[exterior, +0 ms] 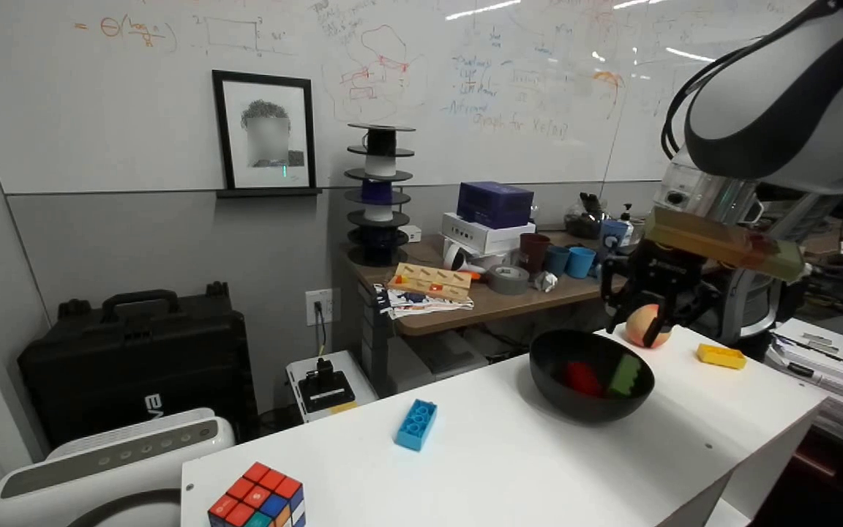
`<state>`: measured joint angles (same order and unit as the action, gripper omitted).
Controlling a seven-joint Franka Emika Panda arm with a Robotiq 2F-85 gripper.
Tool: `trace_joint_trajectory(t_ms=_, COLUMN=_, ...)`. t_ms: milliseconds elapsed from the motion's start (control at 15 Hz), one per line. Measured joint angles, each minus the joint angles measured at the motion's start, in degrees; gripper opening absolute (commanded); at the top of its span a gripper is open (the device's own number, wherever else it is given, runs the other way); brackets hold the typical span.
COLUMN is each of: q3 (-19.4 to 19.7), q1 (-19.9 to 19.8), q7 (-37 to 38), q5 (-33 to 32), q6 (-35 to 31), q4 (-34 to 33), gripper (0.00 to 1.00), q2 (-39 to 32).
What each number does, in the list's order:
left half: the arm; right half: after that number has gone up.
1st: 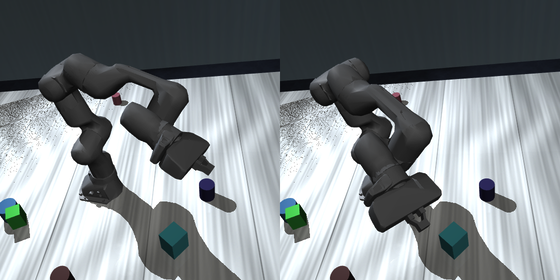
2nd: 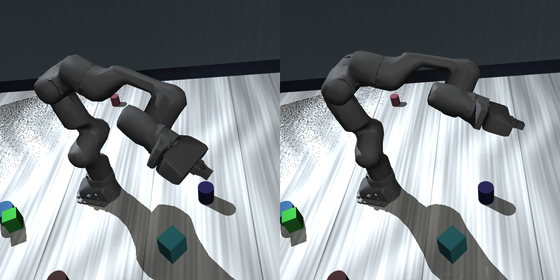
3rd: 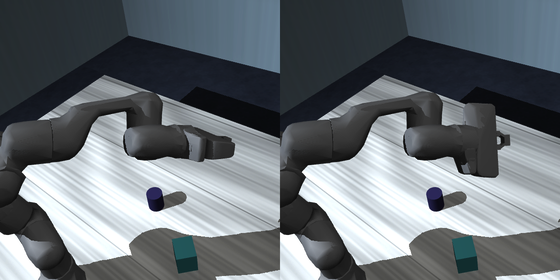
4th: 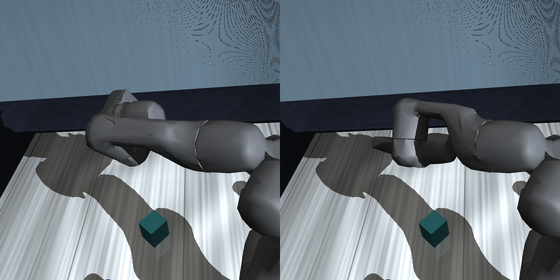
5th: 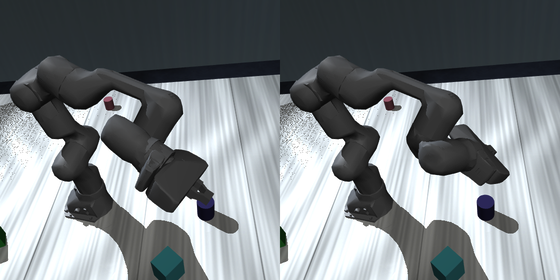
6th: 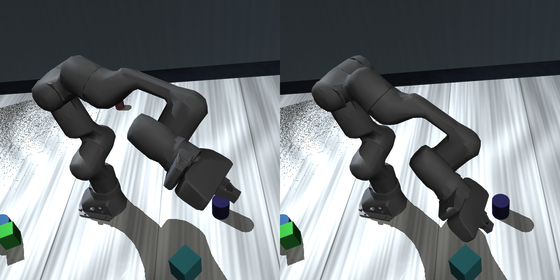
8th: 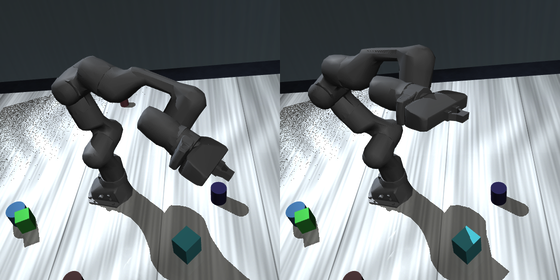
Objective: Place the red, green, blue and yellow building blocks inside the black bowl
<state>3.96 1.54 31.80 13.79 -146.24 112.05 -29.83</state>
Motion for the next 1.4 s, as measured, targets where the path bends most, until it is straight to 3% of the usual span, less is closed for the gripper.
trace_joint_trajectory(t_ms=133, q3=0.0, q1=0.0, q7=-1.3, q5=0.0, q6=0.8, q4=-0.4, gripper=0.98, q2=0.5)
trace_joint_trajectory(t_ms=200, q3=0.0, q1=0.0, q7=-2.0, q5=0.0, q6=1.0, q4=-0.4, gripper=1.00, q2=1.2)
trace_joint_trajectory(t_ms=400, q3=0.0, q1=-0.5, q7=-5.3, q5=0.0, q6=5.8, q4=2.3, gripper=1.00, q2=6.6)
trace_joint_trajectory(t_ms=600, q3=1.2, q1=-1.9, q7=-8.0, q5=-1.7, q6=12.6, q4=9.0, gripper=1.00, q2=15.5)
trace_joint_trajectory(t_ms=933, q3=3.2, q1=-3.6, q7=-8.8, q5=-12.0, q6=21.8, q4=20.5, gripper=1.00, q2=30.4)
trace_joint_trajectory(t_ms=1267, q3=-3.9, q1=-0.7, q7=-10.2, q5=-13.6, q6=27.1, q4=24.1, gripper=1.00, q2=36.8)
trace_joint_trajectory(t_ms=1400, q3=-4.2, q1=-0.9, q7=-10.0, q5=-13.6, q6=27.1, q4=24.2, gripper=1.00, q2=36.5)
